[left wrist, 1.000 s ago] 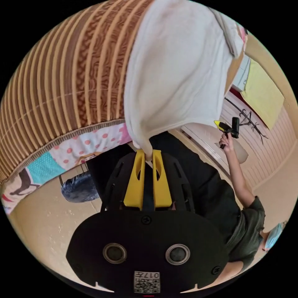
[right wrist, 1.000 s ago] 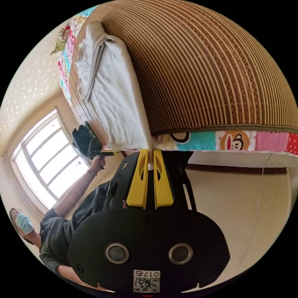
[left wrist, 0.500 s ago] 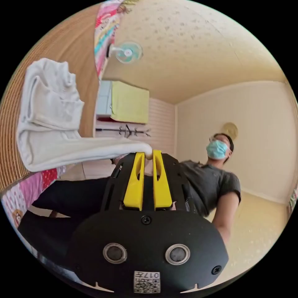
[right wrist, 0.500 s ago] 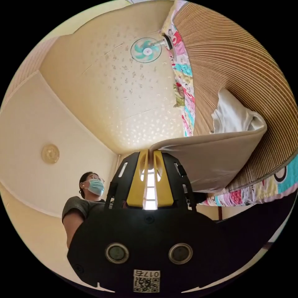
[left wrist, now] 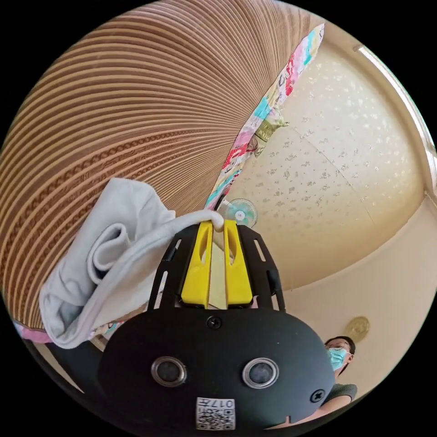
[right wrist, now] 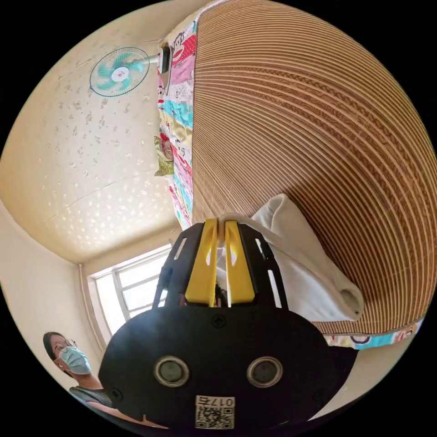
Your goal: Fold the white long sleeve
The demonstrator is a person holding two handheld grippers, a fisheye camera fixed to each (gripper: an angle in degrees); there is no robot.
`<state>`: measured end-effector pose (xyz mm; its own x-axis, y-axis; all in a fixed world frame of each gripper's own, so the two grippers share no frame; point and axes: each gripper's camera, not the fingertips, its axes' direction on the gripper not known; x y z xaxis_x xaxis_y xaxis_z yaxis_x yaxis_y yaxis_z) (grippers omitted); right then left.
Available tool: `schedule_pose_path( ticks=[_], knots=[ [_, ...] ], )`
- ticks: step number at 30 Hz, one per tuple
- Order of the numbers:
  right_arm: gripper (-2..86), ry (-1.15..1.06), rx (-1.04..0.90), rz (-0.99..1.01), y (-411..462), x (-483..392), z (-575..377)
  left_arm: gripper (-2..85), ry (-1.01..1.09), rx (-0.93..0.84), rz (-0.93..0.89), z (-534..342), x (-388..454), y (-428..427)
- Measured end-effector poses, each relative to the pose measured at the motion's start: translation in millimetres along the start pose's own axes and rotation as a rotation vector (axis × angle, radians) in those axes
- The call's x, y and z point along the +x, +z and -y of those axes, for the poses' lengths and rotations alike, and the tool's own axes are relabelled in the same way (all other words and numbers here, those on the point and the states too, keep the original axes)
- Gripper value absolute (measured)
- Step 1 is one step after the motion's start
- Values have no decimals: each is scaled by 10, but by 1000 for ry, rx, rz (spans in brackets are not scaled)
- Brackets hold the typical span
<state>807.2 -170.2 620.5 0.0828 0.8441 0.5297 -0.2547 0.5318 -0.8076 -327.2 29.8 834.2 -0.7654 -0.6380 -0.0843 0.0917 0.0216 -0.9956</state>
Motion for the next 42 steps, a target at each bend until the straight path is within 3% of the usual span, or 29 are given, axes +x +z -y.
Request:
schedule_pose_path(
  ticks=[4, 8, 10, 12, 16, 21, 26, 29, 33, 36, 39, 40, 42],
  knots=[
    [81, -43, -26, -20, 397, 361, 317, 27, 166, -45, 211, 231, 161, 247],
    [165, -158, -33, 48, 629, 478, 271, 104, 221, -85, 370, 188, 50, 272],
    [168, -206, -72, -5, 752, 429, 127, 143, 238, -196, 519, 110, -157, 403],
    [169, -276, -127, -111, 933, 329, -109, 183, 184, -305, 783, -73, -623, 578],
    [181, -413, -358, -241, 1729, 240, -889, 190, 169, -403, 770, -306, -1288, 830],
    [209, -466, -624, -293, 2969, 161, -1650, 105, 186, -527, 770, -477, -1869, 1277],
    [240, -442, -934, -527, 4453, -165, -2049, 73, 406, -544, 867, -809, -1455, 1747],
    [241, -468, -976, -781, 5024, -450, -2129, 66, 549, -542, 962, -1143, -1068, 2126],
    [219, -547, -1193, -1026, 5684, -554, -2305, 64, 827, -517, 1290, -1687, -676, 2858],
    [141, -763, -1261, -1270, 5910, -615, -2472, 64, 999, -536, 1466, -1936, -765, 3349],
    [109, -780, -1229, -1115, 5581, -784, -2208, 74, 1025, -536, 1363, -1922, -791, 3423],
    [104, -748, -1180, -979, 5257, -839, -1960, 78, 1031, -539, 1309, -1913, -756, 3403],
    [101, -684, -1104, -743, 4644, -814, -1519, 86, 1090, -568, 999, -1881, -568, 3265]
  ],
)
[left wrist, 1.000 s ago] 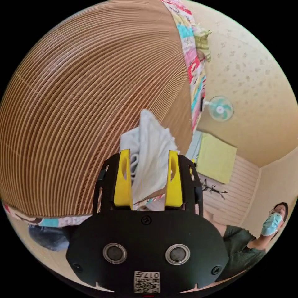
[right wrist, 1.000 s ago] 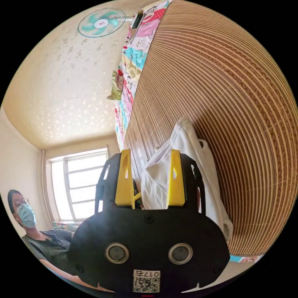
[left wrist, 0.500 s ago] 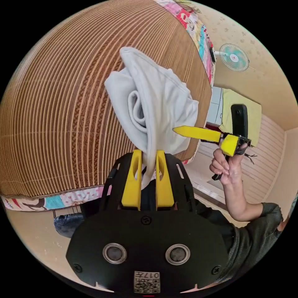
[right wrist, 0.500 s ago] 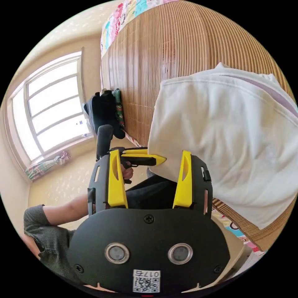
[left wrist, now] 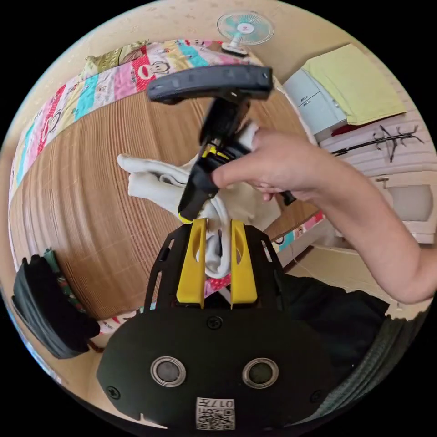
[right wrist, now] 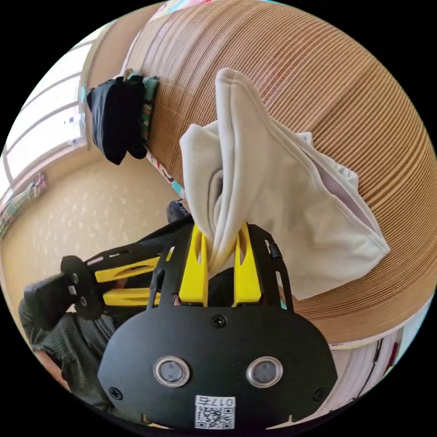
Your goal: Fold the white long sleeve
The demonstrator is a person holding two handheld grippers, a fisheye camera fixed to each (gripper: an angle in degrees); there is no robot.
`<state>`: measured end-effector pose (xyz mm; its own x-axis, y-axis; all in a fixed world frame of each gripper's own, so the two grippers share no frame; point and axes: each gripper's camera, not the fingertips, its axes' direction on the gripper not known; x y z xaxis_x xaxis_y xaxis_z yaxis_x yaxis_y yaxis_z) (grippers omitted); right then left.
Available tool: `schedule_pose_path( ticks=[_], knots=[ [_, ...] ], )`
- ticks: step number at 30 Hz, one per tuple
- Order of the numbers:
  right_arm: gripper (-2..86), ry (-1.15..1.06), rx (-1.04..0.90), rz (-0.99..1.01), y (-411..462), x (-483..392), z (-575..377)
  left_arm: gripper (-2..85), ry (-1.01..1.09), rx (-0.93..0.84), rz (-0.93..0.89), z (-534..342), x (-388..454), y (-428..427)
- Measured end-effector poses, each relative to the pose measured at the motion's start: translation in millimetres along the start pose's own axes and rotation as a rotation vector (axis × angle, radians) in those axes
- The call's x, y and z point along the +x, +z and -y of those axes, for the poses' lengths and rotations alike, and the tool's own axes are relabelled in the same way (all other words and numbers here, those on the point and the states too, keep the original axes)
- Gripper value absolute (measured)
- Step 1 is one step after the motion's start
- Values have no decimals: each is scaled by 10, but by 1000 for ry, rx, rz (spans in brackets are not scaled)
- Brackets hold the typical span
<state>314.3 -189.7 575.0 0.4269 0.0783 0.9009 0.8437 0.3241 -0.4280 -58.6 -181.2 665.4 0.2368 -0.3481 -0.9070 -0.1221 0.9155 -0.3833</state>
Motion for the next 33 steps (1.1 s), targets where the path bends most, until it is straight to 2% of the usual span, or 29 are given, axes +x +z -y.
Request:
schedule_pose_path(
  ticks=[2, 4, 7, 9, 11, 15, 18, 20, 24, 27, 31, 33],
  knots=[
    [101, -41, 192, 238, -349, 773, -752, 86, 40, 75, -105, 6, -114, -71],
    [100, -52, 273, 306, -457, 1294, -1287, 87, 71, 62, -98, 77, -238, 62],
    [103, 54, 354, 278, -505, 2003, -1963, 105, 57, -50, -55, 301, -535, 613],
    [121, 206, 380, 252, -471, 2405, -2223, 141, -39, -100, -161, 481, -954, 1190],
    [193, 321, 389, 179, -450, 2699, -2423, 165, -157, -155, -299, 618, -1384, 1747],
    [244, 377, 593, 268, -504, 2972, -2625, 220, -509, -200, -444, 698, -2485, 2902],
    [249, 371, 596, 294, -346, 3126, -2419, 228, -606, -186, -498, 730, -2967, 3401],
    [246, 327, 541, 281, -211, 3103, -2080, 222, -599, -198, -552, 778, -3098, 3645],
    [229, 303, 506, 351, 6, 3028, -1586, 197, -652, -250, -827, 807, -3292, 4189],
    [201, 378, 550, 455, 200, 2991, -1450, 185, -607, -326, -820, 828, -3201, 4258],
    [143, 304, 548, 752, 514, 2902, -1631, 169, -451, -427, -810, 886, -2811, 4235],
    [130, 280, 586, 816, 563, 2780, -1892, 168, -345, -511, -829, 962, -2334, 4310]
  ],
)
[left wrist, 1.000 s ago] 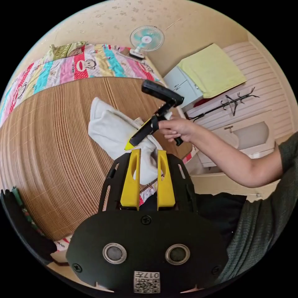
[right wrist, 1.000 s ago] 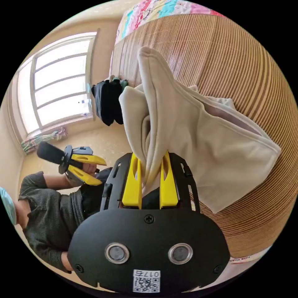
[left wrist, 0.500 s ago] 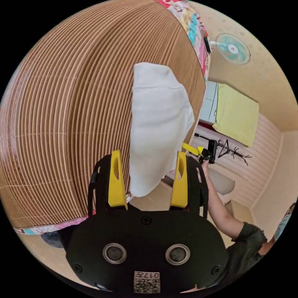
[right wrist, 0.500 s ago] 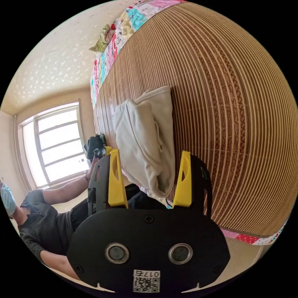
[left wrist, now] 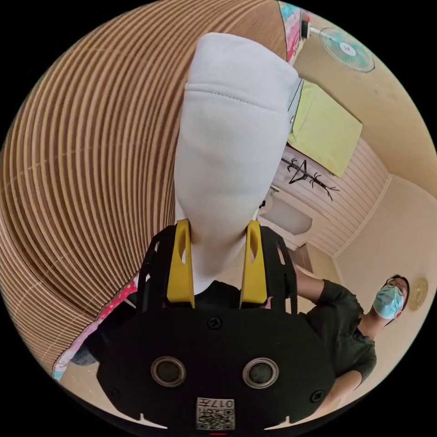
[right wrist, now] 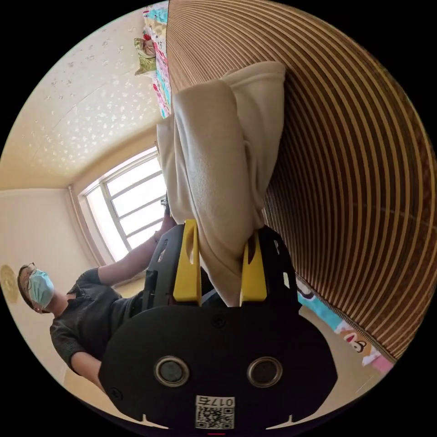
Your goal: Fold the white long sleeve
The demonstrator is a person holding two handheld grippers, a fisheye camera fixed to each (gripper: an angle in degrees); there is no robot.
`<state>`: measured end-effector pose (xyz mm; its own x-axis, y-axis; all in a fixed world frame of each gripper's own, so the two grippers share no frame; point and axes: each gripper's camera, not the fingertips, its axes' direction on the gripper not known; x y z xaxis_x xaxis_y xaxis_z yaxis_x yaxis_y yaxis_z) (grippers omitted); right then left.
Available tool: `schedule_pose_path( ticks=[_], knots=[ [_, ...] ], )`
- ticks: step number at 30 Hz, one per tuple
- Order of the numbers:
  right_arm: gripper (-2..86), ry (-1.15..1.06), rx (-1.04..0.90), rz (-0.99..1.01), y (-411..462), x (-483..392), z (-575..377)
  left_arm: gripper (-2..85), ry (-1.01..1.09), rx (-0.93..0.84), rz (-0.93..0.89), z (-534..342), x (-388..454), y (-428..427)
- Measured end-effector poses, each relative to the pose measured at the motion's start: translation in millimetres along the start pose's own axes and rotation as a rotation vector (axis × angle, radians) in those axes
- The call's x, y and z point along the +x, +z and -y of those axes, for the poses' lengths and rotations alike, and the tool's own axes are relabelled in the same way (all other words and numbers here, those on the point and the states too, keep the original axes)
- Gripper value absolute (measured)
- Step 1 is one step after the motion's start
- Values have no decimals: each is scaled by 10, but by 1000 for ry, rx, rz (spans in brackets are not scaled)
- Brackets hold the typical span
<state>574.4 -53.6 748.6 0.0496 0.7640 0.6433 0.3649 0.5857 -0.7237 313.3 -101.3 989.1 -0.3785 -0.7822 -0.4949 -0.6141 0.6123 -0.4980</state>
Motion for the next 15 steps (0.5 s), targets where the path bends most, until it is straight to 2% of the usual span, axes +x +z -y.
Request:
schedule_pose_path(
  ticks=[3, 6, 9, 12, 13, 14, 15],
  knots=[
    [123, -9, 101, 32, -343, -232, -523, 166, 83, -67, 8, 179, 526, 757],
    [123, -30, 192, -64, -952, -644, -942, 167, 172, -111, -1, 534, 1140, 1729],
    [126, -38, 271, -204, -1640, -1119, -1186, 169, 230, -84, -17, 979, 1744, 2684],
    [144, 36, 329, -403, -2218, -1465, -1232, 184, 240, -118, 34, 1435, 2228, 3609],
    [160, 72, 351, -557, -2367, -1598, -1253, 188, 244, -136, 73, 1495, 2301, 3778],
    [169, 113, 389, -741, -2452, -1732, -1307, 196, 255, -168, 173, 1554, 2396, 4058],
    [171, 137, 418, -824, -2478, -1784, -1348, 201, 248, -201, 296, 1551, 2407, 4277]
  ],
)
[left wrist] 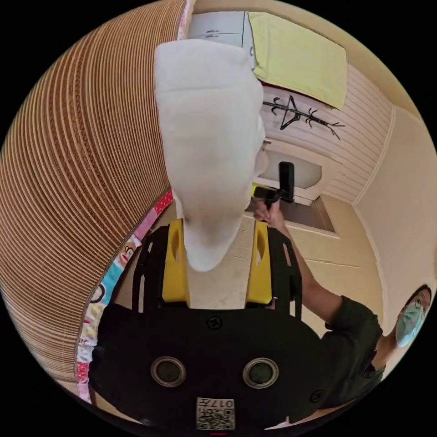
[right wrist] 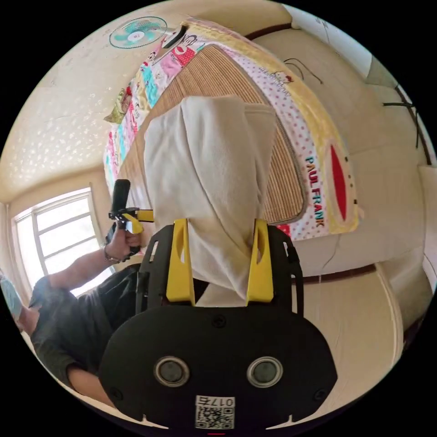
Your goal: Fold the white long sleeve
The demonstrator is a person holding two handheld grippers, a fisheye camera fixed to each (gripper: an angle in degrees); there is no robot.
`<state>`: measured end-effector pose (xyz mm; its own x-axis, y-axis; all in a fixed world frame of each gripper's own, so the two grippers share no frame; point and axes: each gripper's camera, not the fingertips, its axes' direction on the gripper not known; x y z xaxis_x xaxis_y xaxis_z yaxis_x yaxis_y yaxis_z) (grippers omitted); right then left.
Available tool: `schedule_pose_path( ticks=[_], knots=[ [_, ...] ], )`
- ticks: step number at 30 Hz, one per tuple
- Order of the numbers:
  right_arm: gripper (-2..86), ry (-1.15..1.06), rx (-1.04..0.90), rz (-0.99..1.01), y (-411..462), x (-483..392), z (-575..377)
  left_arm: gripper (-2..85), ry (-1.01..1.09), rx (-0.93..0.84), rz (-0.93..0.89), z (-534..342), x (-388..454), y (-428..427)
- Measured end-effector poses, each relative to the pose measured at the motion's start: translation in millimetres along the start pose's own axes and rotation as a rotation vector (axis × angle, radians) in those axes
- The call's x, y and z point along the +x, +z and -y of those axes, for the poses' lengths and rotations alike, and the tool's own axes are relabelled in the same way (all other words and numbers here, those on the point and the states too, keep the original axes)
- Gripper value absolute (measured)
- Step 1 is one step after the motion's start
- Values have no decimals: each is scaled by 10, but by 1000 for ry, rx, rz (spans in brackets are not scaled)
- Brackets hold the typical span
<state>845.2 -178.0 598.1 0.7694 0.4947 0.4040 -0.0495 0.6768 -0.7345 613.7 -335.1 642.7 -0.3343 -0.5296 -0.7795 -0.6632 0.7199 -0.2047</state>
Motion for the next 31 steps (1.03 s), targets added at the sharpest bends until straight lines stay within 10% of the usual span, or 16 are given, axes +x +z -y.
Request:
schedule_pose_path(
  ticks=[7, 16, 20, 23, 27, 31],
  knots=[
    [36, 150, 268, 17, 328, -276, -785, 45, -63, 29, 325, -1260, -277, 148],
    [7, -141, 180, 84, 2229, -2700, -323, -8, -96, 365, 1355, -4305, 1665, -194],
    [5, -454, 272, 37, 2295, -4400, 115, -6, -650, 1089, 1872, -5630, 2818, -285],
    [5, -564, 504, 6, 1974, -5402, 39, -6, -988, 1451, 1361, -6754, 3052, -603],
    [5, -723, 774, 153, 1659, -6226, -379, -8, -575, 1877, 805, -8230, 3284, -412],
    [5, -816, 797, 292, 1772, -6825, -634, -9, -605, 1859, 858, -8869, 3661, -223]
  ],
)
